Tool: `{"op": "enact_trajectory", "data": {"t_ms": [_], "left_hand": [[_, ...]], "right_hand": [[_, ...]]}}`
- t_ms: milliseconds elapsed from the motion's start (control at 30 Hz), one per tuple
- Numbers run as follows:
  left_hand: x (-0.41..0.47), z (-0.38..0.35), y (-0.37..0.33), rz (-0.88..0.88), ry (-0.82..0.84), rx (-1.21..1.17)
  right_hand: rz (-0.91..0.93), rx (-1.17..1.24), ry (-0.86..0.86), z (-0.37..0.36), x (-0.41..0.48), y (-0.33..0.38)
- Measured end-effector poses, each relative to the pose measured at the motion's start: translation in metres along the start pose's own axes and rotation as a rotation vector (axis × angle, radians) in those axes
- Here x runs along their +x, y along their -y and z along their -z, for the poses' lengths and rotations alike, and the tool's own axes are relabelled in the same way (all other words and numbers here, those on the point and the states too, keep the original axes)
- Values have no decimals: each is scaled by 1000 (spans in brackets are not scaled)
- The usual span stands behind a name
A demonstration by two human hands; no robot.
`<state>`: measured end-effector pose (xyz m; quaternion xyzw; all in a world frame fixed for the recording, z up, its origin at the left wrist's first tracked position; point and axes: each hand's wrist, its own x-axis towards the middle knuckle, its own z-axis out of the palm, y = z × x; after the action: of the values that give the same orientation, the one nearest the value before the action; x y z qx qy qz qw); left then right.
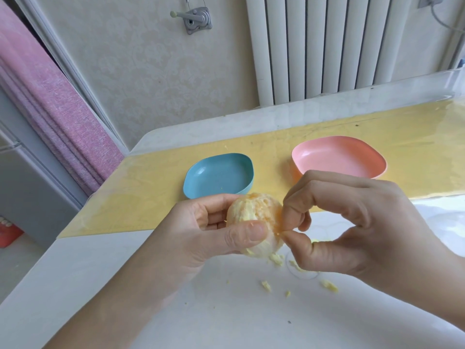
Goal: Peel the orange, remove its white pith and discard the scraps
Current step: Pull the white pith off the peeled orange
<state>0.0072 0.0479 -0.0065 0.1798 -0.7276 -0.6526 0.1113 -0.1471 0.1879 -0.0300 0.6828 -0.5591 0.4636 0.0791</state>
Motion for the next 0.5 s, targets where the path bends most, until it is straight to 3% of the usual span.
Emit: {"op": "enact_trajectory", "data": {"t_ms": [500], "left_hand": [[1,5,-2,-20,-12,-68]], "right_hand": [[-5,-24,-71,0,0,-1]]}}
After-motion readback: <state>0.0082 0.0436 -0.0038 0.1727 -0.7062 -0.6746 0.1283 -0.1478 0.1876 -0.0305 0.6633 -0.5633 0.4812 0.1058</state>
